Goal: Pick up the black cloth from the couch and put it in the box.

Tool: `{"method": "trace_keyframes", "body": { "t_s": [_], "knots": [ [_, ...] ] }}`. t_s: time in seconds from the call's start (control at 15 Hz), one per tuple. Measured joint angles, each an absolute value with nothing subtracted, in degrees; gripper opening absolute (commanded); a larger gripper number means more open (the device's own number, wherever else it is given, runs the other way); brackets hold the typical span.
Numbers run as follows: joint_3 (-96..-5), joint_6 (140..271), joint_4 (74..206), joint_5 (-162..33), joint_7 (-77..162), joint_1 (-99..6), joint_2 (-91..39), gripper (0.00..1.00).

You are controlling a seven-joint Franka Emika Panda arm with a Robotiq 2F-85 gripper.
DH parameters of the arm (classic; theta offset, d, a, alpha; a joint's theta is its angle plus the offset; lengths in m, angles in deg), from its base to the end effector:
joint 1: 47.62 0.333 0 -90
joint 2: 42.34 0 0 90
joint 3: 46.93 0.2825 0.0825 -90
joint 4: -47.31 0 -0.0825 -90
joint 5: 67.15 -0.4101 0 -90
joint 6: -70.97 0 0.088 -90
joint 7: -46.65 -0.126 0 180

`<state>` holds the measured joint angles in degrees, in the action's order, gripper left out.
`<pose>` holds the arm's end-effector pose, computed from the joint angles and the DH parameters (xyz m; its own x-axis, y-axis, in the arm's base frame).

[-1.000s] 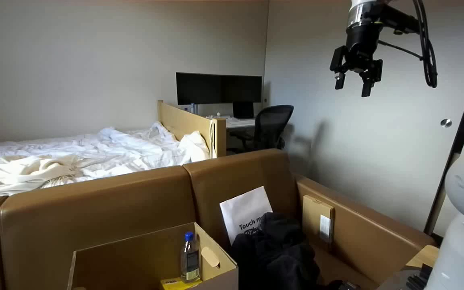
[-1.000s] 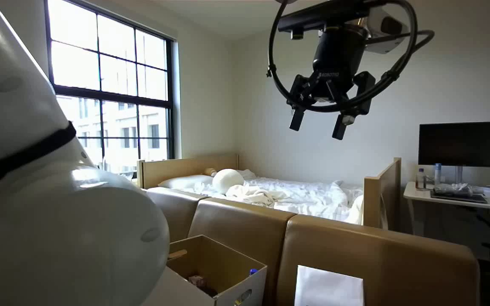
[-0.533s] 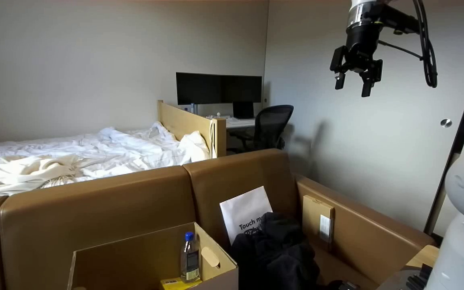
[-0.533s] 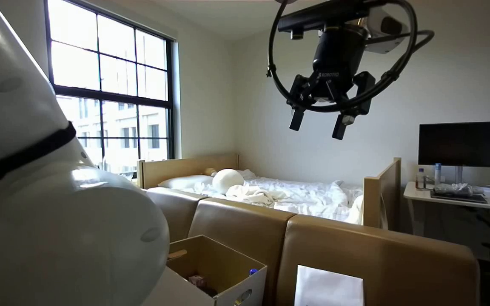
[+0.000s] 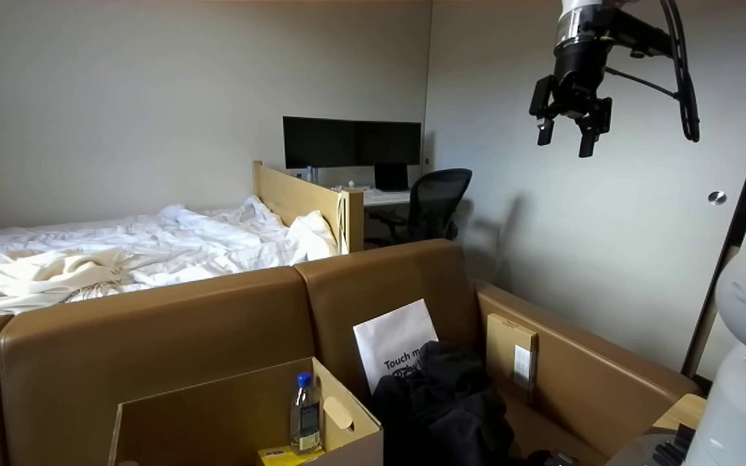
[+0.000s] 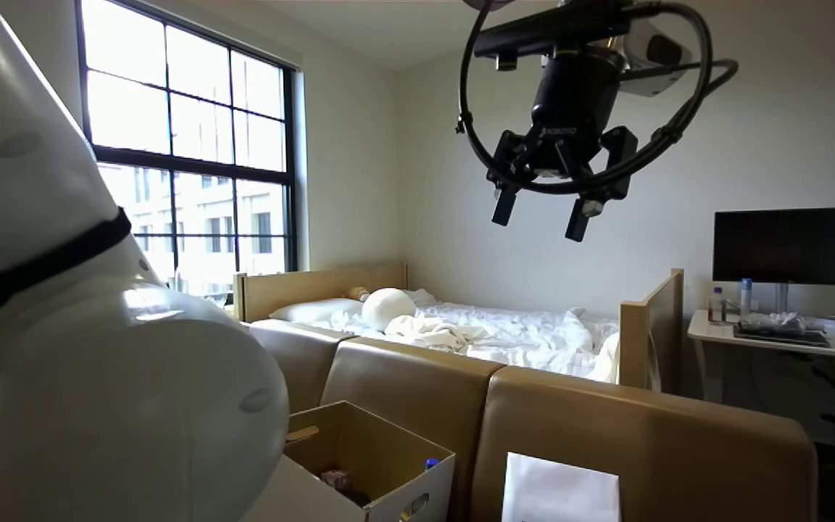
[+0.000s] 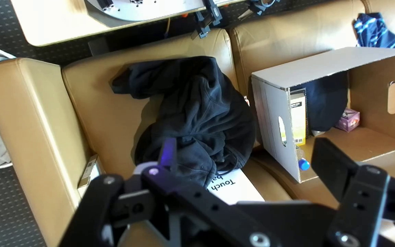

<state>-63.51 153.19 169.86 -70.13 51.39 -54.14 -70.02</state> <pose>0.3840 -0.1686 0.5189 0.9461 -0.2407 -0.2166 -0.2847 -0.9371 -0.2022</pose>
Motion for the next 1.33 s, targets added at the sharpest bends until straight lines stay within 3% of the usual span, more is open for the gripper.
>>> {"method": "trace_keyframes", "body": {
  "t_s": [0.67, 1.0, 1.33],
  "knots": [
    [-58.6, 164.7, 176.0, -66.4, 58.8, -52.8, -51.6, 1.00],
    [-57.8, 165.9, 176.5, -66.1, 58.7, -52.8, -51.0, 1.00],
    [-53.3, 176.0, 178.2, -58.1, 49.1, -52.6, -49.5, 1.00]
  ]
}}
